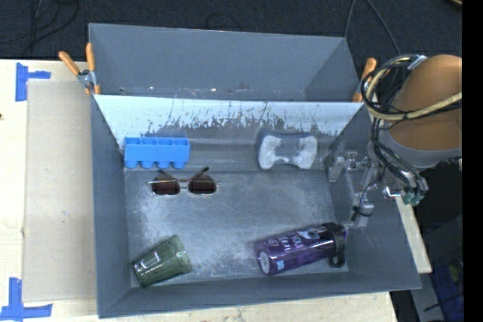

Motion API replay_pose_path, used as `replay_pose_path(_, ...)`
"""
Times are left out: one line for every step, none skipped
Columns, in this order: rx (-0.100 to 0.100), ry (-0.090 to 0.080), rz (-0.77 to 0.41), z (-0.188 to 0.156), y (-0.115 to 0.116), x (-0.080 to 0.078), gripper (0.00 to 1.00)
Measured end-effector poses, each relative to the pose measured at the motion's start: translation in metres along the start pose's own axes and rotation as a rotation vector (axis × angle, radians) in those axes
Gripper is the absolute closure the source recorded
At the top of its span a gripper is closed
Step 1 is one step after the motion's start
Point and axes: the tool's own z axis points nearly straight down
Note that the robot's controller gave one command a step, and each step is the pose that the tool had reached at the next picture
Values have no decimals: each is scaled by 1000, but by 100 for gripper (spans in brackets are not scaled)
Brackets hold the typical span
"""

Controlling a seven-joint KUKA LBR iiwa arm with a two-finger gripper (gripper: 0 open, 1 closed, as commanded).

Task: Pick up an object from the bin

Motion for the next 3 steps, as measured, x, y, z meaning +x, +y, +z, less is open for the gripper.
replay_pose_path(0, 0, 0, 0, 0, 0, 0)
replay_pose_path(0, -1, -61, 58, 13, 39, 0)
replay_pose_path(1, -6, -39, 83, 19, 48, 0)
